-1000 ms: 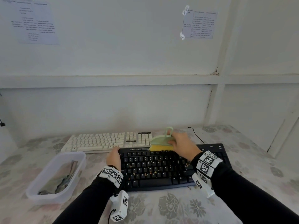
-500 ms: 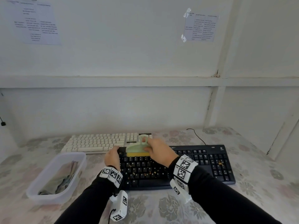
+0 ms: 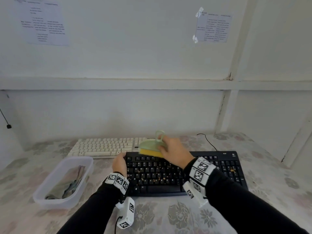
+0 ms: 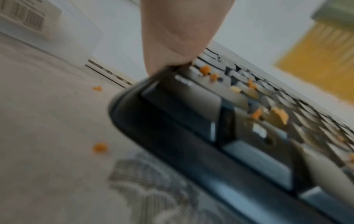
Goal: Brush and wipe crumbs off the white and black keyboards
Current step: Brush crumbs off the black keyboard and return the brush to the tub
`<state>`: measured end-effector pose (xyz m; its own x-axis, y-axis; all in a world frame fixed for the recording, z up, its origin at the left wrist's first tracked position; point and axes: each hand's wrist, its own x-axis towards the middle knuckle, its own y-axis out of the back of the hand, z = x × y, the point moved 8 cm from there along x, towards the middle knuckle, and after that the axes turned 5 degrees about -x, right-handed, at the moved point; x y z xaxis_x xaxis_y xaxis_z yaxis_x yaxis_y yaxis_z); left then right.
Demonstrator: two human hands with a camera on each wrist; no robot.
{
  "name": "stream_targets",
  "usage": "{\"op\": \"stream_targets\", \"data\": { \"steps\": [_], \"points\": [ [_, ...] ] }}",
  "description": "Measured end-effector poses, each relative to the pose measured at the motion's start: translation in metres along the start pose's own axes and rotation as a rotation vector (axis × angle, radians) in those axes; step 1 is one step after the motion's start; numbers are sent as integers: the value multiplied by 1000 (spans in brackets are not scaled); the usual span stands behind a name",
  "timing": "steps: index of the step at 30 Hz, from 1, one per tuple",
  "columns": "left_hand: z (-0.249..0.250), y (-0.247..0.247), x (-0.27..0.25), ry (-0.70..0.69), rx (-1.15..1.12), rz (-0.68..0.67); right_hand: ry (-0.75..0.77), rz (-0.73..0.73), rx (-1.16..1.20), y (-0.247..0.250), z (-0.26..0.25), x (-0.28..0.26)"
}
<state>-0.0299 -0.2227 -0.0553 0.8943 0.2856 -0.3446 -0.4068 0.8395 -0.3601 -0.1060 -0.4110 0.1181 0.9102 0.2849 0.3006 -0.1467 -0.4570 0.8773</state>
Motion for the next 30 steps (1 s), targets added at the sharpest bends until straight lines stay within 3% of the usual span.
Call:
{"op": "stream_targets", "data": {
  "steps": [6, 9, 16, 25, 30],
  "points": [
    [33, -8, -40, -141, 71, 52, 127, -91, -2, -43, -38, 14],
    [31, -6, -38, -125, 84, 58, 144, -102, -70, -44, -29, 8],
    [36, -7, -43, -228, 76, 81, -10, -53, -92, -14, 49, -18],
    [33, -5, -39, -222, 85, 114, -231, 23, -199, 46, 141, -66],
    [33, -5, -41, -251, 83, 119, -327, 17, -234, 70, 162, -80]
  ]
}}
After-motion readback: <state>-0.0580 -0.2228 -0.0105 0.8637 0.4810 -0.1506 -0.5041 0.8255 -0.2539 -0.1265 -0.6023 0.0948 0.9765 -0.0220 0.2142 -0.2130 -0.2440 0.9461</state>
